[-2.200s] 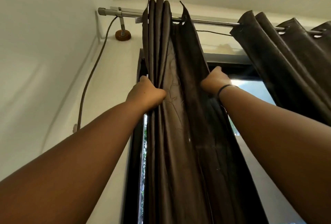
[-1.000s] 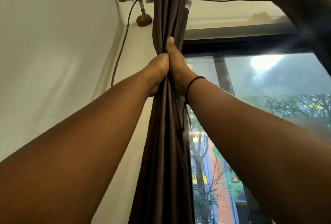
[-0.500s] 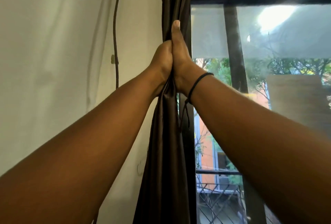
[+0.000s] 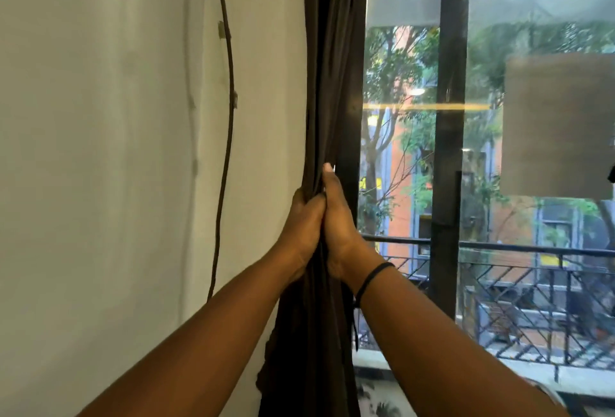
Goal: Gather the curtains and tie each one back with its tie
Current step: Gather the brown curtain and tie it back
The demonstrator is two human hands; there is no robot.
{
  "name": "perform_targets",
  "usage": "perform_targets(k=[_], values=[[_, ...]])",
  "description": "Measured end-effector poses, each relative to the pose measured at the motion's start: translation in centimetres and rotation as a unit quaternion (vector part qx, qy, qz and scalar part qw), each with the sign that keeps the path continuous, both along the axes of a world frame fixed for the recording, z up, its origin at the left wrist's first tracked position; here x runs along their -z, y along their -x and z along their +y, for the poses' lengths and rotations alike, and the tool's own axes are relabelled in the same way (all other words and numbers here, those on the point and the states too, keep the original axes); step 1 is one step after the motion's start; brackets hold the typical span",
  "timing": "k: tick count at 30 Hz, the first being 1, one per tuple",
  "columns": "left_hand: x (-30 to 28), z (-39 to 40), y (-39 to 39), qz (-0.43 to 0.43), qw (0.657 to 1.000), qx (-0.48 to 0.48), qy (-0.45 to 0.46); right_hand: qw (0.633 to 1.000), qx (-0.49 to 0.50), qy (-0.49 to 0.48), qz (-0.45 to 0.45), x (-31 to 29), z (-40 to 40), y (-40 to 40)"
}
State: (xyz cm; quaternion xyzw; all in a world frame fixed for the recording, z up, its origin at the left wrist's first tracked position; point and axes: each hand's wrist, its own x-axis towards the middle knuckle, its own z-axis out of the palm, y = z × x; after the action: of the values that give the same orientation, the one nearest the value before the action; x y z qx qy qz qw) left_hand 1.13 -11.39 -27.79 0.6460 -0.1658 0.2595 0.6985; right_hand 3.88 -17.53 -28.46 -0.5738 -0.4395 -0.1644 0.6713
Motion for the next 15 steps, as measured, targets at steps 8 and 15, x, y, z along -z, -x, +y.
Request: perform_targets(k=[8, 15], values=[[5.9, -1.0, 4.8, 0.003, 0.993, -0.108, -0.047, 0.967, -0.096, 0.024, 0.236, 4.6, -3.1, 4.5], [6.5, 0.2, 9.2, 0.001, 0.982, -0.186, -0.019, 0.968, -0.09, 0.028, 0.233, 3.5, -6.2, 8.4]])
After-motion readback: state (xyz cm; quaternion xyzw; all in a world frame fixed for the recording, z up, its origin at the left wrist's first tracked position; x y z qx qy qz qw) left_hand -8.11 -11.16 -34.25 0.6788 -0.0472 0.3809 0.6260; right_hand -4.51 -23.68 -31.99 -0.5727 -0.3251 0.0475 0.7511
